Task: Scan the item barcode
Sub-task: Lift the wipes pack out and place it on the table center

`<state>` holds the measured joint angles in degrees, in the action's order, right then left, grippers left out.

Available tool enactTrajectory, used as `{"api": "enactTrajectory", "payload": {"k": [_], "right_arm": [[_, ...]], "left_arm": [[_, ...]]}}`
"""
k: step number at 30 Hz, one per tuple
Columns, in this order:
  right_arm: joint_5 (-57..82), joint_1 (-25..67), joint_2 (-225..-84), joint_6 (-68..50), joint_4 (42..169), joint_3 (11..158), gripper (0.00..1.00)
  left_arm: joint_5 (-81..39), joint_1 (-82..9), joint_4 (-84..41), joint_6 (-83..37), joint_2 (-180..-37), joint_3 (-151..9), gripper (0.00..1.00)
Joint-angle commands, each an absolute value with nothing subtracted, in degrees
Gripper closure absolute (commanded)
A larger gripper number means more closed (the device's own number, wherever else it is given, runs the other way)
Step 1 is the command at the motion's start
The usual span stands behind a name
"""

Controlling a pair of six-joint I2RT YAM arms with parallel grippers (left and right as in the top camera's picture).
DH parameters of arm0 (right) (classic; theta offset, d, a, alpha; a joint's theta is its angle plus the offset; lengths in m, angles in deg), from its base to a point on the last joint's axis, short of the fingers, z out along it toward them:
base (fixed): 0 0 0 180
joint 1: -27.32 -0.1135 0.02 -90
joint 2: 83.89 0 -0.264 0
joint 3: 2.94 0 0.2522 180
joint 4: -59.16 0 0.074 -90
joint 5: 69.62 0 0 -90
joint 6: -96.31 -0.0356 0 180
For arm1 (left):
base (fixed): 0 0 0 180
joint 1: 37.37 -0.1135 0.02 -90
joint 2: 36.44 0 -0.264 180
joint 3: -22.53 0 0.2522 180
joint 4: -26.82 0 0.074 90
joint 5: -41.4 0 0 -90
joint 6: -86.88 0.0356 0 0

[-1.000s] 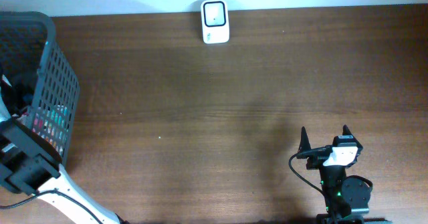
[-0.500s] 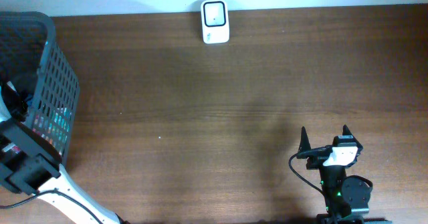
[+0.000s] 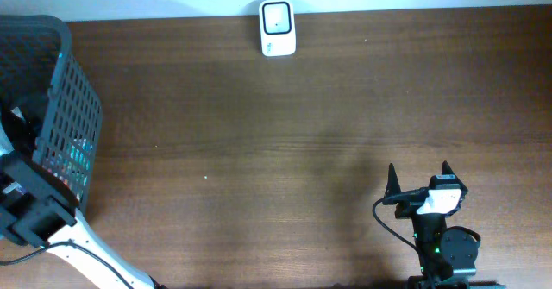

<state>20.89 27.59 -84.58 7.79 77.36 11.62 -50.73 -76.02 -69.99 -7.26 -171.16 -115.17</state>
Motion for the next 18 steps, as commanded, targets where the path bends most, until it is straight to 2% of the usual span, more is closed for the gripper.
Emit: {"api": "enactTrajectory", "payload": {"k": [1,3,7,9,16,18], "right_arm": [[20.96,27.33,-84.25,7.37,77.58,11.14,0.01],[20.96,27.33,-84.25,7.37,77.58,11.14,0.01],[20.96,27.33,-84.25,7.37,77.58,11.14,0.01],[20.96,27.33,-84.25,7.37,77.58,11.14,0.01],[20.96,27.33,-84.25,7.37,77.58,11.14,0.01],[20.96,27.33,-84.25,7.37,77.56,11.14,0.01]], "left_arm": [[-43.67,-75.89,-74.49,-11.33,-171.31,-129.77,1.0],[-38.27,-75.87,-78.27,-12.53,-171.31,-146.32,1.0],[-31.5,-75.76,-80.11,-12.79,-171.27,-163.65,1.0],[-20.88,-75.78,-78.77,-13.01,-170.09,-171.06,1.0],[0.46,-70.56,-74.6,-13.03,-166.48,-171.06,1.0],[0.98,-66.71,-73.79,-13.84,-166.44,-171.06,1.0]]}}
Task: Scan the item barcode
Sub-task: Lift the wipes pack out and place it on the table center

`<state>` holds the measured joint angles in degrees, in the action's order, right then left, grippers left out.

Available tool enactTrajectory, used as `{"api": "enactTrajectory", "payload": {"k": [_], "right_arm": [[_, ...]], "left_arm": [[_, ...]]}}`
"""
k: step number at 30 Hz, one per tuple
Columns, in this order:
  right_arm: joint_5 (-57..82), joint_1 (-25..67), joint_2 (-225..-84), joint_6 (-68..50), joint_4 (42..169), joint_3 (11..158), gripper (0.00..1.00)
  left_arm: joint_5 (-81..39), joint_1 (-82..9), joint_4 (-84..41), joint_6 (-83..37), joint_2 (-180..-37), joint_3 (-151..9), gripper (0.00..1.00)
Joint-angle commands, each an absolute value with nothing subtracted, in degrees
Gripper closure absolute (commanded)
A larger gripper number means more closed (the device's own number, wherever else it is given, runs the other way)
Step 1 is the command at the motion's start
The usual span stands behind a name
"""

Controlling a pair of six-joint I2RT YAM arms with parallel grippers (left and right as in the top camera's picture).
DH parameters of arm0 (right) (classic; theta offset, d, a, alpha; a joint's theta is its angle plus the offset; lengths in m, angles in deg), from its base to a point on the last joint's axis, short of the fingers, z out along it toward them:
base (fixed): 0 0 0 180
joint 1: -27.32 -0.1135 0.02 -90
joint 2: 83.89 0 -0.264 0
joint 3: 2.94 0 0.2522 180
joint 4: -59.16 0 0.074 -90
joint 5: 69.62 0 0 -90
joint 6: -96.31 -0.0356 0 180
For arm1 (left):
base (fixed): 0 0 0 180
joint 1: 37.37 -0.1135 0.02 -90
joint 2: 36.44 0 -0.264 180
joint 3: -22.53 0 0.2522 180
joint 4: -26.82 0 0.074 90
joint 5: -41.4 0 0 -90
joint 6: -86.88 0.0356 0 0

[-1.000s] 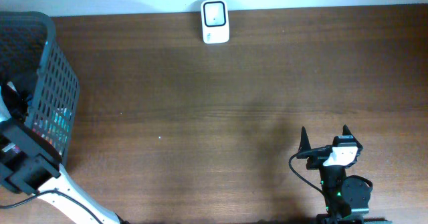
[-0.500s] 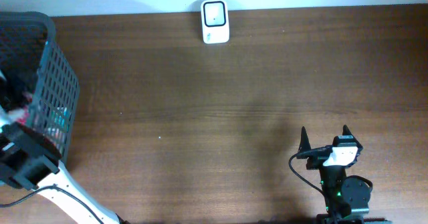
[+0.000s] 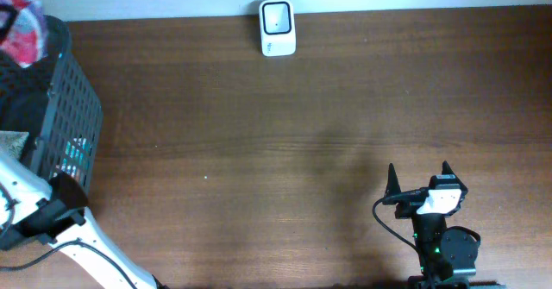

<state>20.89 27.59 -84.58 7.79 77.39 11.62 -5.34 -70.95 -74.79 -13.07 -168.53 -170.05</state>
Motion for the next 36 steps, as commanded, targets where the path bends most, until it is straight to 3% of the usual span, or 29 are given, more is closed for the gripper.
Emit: {"api": "enactTrajectory", "payload": {"k": [1,5,12,16,21,28,30,32,36], "right_arm": [[20.96,27.33,-84.25,7.37,77.58,11.14,0.01],[20.96,27.33,-84.25,7.37,77.58,11.14,0.01],[20.96,27.33,-84.25,7.37,77.58,11.14,0.01],[20.96,27.33,-84.25,7.37,77.56,11.14,0.01],[20.96,27.33,-84.25,7.37,77.56,11.14,0.01],[20.96,27.33,-84.25,7.37,77.58,11.14,0.01],[20.96,27.33,-84.25,7.37,77.56,11.14,0.01],[20.96,27.33,-84.25,7.37,77.58,11.14,0.01],[20.96,27.33,-84.25,7.37,77.58,11.14,0.01]], "left_arm": [[0.98,-64.64,-73.55,-13.82,-166.41,-171.06,1.0],[-0.07,-56.02,-73.75,-13.79,-166.44,-170.88,1.0],[-25.64,-32.51,-81.09,-13.79,-166.72,-167.69,1.0],[-33.9,-20.03,-79.38,-13.84,-166.83,-158.29,1.0],[-36.46,-7.79,-67.89,-14.28,-166.83,-132.98,1.0],[-39.52,-3.98,-47.56,-21.99,-166.83,-109.75,1.0],[-39.5,-3.98,-47.67,-21.93,-166.83,-108.98,0.89],[-39.46,-3.98,-48.13,-21.93,-166.83,-108.98,0.69],[-39.35,-3.98,-50.64,-18.19,-166.81,-109.03,0.61]]}}
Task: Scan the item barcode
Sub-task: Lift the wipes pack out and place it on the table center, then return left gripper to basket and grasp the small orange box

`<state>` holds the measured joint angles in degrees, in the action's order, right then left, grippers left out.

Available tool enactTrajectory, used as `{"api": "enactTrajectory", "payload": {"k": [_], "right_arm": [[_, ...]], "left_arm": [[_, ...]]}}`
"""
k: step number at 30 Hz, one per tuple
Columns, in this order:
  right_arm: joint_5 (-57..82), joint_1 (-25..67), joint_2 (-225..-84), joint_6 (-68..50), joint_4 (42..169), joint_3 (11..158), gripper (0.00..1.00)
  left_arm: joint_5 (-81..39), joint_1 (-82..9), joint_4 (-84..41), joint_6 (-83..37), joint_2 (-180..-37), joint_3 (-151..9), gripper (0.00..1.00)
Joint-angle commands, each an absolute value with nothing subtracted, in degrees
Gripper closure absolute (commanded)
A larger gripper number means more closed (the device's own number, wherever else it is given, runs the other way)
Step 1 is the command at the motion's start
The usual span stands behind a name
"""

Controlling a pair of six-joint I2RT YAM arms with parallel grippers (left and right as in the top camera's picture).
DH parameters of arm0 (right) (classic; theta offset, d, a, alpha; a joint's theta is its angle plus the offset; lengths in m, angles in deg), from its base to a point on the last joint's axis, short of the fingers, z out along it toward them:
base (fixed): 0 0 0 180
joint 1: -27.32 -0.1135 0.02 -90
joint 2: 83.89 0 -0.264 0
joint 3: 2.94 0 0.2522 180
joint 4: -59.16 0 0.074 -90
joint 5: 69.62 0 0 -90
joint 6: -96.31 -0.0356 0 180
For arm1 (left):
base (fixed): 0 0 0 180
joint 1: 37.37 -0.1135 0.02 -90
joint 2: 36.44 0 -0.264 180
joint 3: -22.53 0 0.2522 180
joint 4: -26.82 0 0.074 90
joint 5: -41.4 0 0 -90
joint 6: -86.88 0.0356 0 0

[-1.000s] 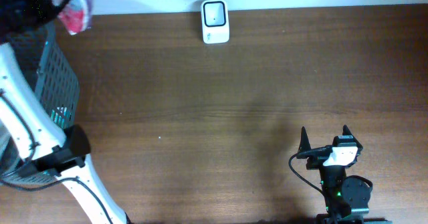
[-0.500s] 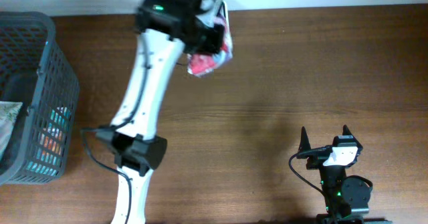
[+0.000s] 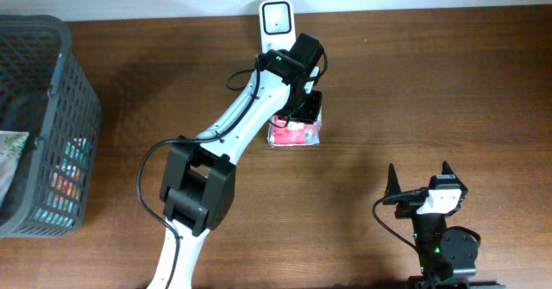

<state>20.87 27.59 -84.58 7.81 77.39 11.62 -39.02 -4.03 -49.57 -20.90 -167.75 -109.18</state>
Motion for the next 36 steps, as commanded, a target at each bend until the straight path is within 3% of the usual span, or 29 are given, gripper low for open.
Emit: {"api": "enactTrajectory", "payload": {"k": [1,3,5,9,17,26,31,33,36], "right_arm": [[20.96,27.33,-84.25,7.37,77.58,11.14,0.01],[20.96,27.33,-84.25,7.37,77.58,11.14,0.01],[20.96,27.33,-84.25,7.37,77.56,11.14,0.01],[20.96,27.33,-84.25,7.37,77.56,11.14,0.01],[20.96,27.33,-84.25,7.37,77.58,11.14,0.01],[20.96,27.33,-84.25,7.37,77.58,11.14,0.01],[20.96,27.33,-84.25,7.37,77.56,11.14,0.01],[20.96,27.33,-84.25,7.37,77.58,11.14,0.01],[20.96,27.33,-84.25,7.37,77.58,11.14,0.01]], "left_arm": [[-37.03,-3.98,-51.06,-14.73,-166.72,-109.33,0.59],[-31.74,-4.29,-53.05,-11.08,-166.39,-111.24,0.22],[-30.76,-4.57,-56.52,-11.08,-166.2,-116.07,0.18],[-30.78,-6.15,-68.54,-8.16,-165.96,-133.53,0.0],[-30.97,-14.96,-83.67,-8.16,-165.5,-163.56,0.01],[-33.38,-31.22,-83.67,-7.3,-152.95,-163.76,0.01],[-47.35,-36.97,-83.67,-9.25,-149.43,-159.06,0.01],[-47.85,-40.62,-83.65,-10.82,-149.43,-156.22,0.01],[-51.91,-49.86,-83.65,-14.43,-149.45,-151.37,0.01]]}}
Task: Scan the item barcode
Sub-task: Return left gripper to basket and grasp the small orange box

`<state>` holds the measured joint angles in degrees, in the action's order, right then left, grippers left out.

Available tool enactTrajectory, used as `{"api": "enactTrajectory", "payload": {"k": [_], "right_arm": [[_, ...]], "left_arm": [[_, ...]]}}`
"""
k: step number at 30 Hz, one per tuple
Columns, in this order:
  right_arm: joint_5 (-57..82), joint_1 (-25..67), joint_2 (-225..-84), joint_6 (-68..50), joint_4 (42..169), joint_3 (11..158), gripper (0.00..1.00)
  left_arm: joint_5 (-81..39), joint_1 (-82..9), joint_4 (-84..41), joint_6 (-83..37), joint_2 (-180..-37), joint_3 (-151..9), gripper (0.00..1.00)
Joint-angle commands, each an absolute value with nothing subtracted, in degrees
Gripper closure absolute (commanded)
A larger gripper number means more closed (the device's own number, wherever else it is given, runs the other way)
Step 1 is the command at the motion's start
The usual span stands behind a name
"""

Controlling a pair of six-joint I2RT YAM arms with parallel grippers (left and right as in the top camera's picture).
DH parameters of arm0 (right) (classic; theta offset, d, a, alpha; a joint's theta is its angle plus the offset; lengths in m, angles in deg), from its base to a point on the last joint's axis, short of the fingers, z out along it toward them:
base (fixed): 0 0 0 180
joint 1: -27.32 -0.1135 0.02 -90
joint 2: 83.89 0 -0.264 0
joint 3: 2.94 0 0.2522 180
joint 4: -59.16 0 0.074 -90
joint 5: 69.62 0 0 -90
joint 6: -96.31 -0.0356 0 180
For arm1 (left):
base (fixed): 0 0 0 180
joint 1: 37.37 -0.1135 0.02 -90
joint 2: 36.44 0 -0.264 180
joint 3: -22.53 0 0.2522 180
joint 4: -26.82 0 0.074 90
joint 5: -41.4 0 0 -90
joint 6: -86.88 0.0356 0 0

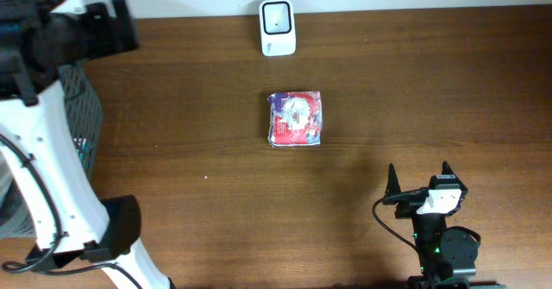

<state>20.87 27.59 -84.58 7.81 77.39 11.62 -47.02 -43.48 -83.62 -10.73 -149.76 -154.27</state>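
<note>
The item, a red, white and purple packet (295, 118), lies flat on the table's middle, just in front of the white scanner (277, 28) at the back edge. Nothing touches it. My left arm reaches high over the back left corner; its black end (110, 27) is blurred and close to the camera, so its fingers do not show clearly. My right gripper (418, 179) rests near the front right, open and holding nothing, far from the packet.
A dark mesh basket (84, 121) with colourful packets inside stands at the left edge, partly hidden by my left arm. The left arm's white link and black joint (116, 229) cross the front left.
My left gripper was down on the packet in front of the scanner. Now the packet lies there alone and the left arm is over the back left corner. The right arm has not moved.
My left arm was down at the basket. Then the packet showed above the basket's back corner. Then the arm was stretched to the table's middle with the packet under its gripper below the scanner. Now the packet lies there, let go.
</note>
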Motion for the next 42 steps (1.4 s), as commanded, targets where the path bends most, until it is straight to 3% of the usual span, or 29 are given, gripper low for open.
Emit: {"api": "enactTrajectory", "payload": {"k": [1,9,13,16,19,21,23,25,30,32,37,40,42], "right_arm": [[20.96,27.33,-84.25,7.37,77.58,11.14,0.01],[20.96,27.33,-84.25,7.37,77.56,11.14,0.01],[20.96,27.33,-84.25,7.37,77.56,11.14,0.01],[20.96,27.33,-84.25,7.37,77.58,11.14,0.01],[20.96,27.33,-84.25,7.37,77.58,11.14,0.01],[20.96,27.33,-84.25,7.37,77.56,11.14,0.01],[20.96,27.33,-84.25,7.37,77.56,11.14,0.01],[20.96,27.33,-84.25,7.37,77.58,11.14,0.02],[20.96,27.33,-84.25,7.37,77.58,11.14,0.01],[20.96,27.33,-84.25,7.37,77.58,11.14,0.01],[20.96,27.33,-84.25,7.37,77.58,11.14,0.01],[20.96,27.33,-84.25,7.37,77.56,11.14,0.01],[20.96,27.33,-84.25,7.37,77.56,11.14,0.01]], "left_arm": [[-51.94,-52.33,-83.65,-14.41,-149.45,-150.16,0.01],[-59.0,-65.12,-75.32,-17.2,-149.58,-133.66,0.01],[-64.37,-67.5,-63.76,-16.94,-149.56,-120.59,0.0],[-69.22,-67.59,-56.28,-9.29,-149.58,-110.56,0.01],[-69.2,-67.94,-55.65,-6.04,-149.58,-103.06,0.0],[-69.2,-68.7,-55.39,-6.04,-149.61,-100.35,0.07],[-68.96,-69.23,-55.76,-6.06,-149.63,-99.56,0.07],[-65.55,-70.47,-56.28,-6.04,-149.74,-99.19,0.09],[-40.5,-79.52,-58.64,-0.81,-149.8,-99.19,0.13],[-34.67,-82.1,-61.13,8.11,-149.82,-99.19,0.07],[-34.43,-82.71,-61.75,10.93,-150.0,-94.47,0.08],[-34.8,-82.71,-57.86,10.93,-150.0,-87.08,0.16],[-34.87,-82.71,-55.19,10.93,-150.0,-84.11,0.32]]}}
